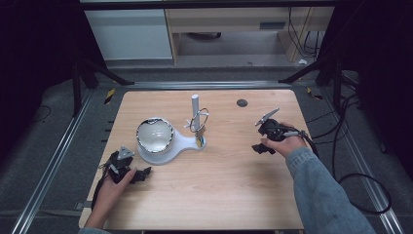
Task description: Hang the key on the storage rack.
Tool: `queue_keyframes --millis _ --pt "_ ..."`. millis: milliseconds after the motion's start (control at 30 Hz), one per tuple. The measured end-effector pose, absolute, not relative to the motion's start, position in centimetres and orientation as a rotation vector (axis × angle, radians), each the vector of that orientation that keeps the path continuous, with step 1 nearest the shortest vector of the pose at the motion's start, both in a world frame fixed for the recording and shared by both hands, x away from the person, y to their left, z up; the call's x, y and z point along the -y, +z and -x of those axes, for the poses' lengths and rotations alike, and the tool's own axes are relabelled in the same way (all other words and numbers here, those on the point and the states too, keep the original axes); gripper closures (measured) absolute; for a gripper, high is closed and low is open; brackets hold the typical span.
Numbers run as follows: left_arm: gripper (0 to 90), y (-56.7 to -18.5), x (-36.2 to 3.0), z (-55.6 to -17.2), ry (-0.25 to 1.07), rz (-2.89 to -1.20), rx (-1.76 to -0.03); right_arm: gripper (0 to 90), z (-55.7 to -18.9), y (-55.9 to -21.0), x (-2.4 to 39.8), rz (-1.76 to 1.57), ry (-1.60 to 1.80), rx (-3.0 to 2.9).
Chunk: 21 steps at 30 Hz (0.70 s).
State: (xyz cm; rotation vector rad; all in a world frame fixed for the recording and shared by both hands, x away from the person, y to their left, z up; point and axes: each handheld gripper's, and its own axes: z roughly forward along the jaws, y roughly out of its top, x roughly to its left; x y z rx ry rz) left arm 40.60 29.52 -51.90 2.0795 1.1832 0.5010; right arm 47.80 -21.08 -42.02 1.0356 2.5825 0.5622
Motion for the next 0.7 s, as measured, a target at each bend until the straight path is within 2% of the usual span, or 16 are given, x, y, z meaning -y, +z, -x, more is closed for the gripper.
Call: queue_keyframes --millis 400,700 --pt "0.0 -51.9 -29.5 -40.6 0.501 -2.074 -1.185 19.4 -48.4 -45.8 22.8 -1.208 0.731 -2.422" --pt "0.0 -51.9 -29.5 -40.6 0.501 -2.079 -1.183 16.4 -48.6 -48.0 23.5 -1.277 0.77 -2.313"
